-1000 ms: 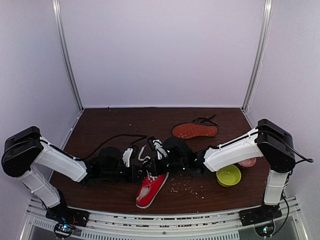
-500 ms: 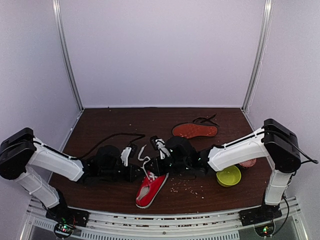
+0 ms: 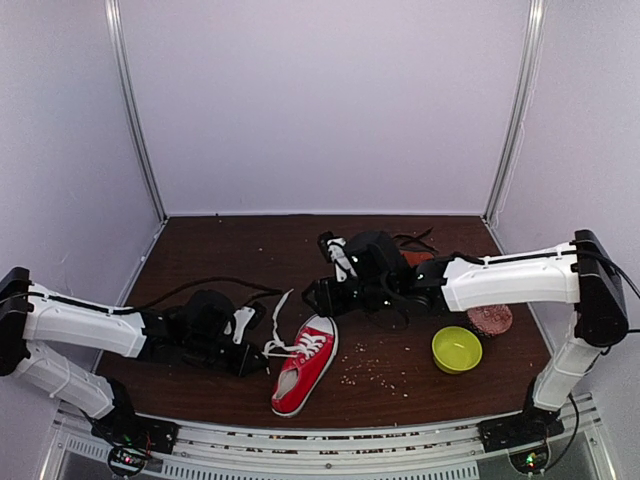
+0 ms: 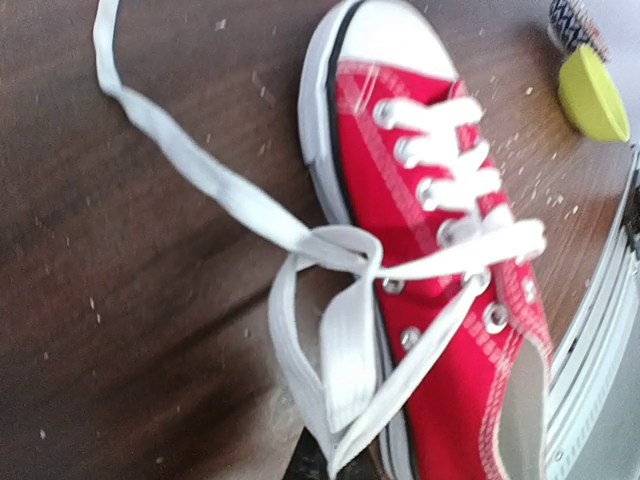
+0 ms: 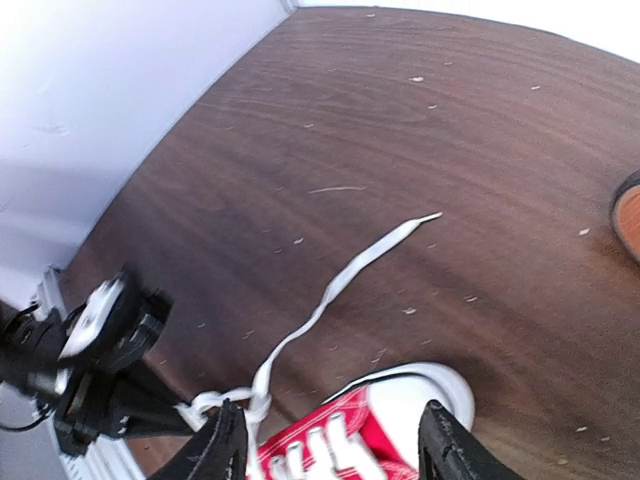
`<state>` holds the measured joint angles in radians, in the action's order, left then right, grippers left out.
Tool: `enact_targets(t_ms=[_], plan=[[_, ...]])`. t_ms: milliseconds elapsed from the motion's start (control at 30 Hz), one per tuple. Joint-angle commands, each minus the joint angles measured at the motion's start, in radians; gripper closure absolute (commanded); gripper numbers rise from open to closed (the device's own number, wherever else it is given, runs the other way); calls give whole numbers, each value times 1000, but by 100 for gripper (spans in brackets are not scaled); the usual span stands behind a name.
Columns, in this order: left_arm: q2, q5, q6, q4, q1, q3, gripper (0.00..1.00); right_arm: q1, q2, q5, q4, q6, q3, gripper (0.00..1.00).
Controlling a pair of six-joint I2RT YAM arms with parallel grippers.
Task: Tie the shoes
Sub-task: Tie the crossed shoelace on the shoe.
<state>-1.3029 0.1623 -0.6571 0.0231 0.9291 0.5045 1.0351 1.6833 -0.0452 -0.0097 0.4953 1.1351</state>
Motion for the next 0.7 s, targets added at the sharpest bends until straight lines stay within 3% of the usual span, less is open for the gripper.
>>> enact_targets(t_ms=[0, 433, 667], plan=[[2, 28, 35, 134, -7, 35, 100, -7, 98, 138, -242, -68, 170, 41], [73, 11, 12, 163, -8, 13, 100, -2, 515, 175, -481, -59, 667, 36], [105, 16, 14, 140, -7, 1, 100, 18, 622, 116, -526, -62, 782, 33]])
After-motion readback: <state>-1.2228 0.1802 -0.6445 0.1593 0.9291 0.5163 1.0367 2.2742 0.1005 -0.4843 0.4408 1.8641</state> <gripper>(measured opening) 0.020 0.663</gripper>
